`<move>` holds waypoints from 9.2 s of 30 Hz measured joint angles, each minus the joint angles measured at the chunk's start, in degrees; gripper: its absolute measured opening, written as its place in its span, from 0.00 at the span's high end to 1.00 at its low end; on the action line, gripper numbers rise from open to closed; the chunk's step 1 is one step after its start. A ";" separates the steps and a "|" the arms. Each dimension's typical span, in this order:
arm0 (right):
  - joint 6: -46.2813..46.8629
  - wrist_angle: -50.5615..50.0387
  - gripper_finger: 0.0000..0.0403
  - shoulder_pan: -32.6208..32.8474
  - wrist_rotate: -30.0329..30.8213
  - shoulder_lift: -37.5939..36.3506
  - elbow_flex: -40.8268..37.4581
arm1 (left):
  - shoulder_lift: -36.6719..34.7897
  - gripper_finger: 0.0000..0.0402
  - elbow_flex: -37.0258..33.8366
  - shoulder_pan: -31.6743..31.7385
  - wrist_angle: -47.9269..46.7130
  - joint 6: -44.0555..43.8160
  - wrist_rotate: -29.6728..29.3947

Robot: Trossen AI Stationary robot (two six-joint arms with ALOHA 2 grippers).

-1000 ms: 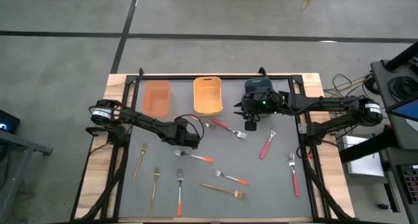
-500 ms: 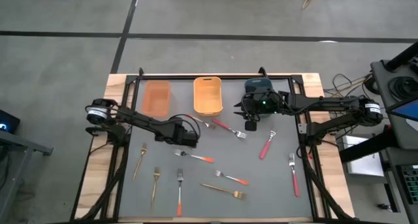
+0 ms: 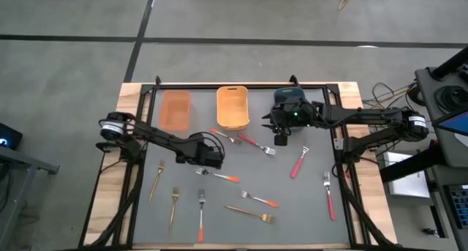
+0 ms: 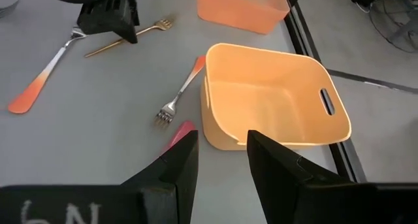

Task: Sort silverware by color (type)
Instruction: Put the gold fork into the orange bin, then put the orange fork into the yellow bin

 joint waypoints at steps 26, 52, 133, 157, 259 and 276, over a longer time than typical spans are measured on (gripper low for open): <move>0.66 -0.04 0.69 -1.71 -0.06 0.00 0.00 | 3.67 0.76 0.14 -0.27 0.70 0.10 -2.23; 0.49 -0.17 0.69 -1.71 -0.01 0.00 -0.23 | 2.10 1.00 1.01 -0.90 -0.60 5.42 -3.26; 0.54 -0.14 0.69 -1.82 -0.01 0.00 -0.24 | -15.39 1.00 0.31 53.83 -16.38 80.69 10.94; 0.46 -0.46 0.69 -1.82 0.00 0.00 -0.24 | -15.11 1.00 -1.36 53.96 -6.81 74.82 10.65; 11.50 0.44 0.69 -1.82 0.07 0.00 -0.53 | -36.79 0.83 -4.25 37.09 4.59 78.82 9.00; 40.21 -1.54 0.69 6.42 -0.09 0.00 -1.38 | -40.35 0.84 -4.61 4.59 14.05 89.67 -11.81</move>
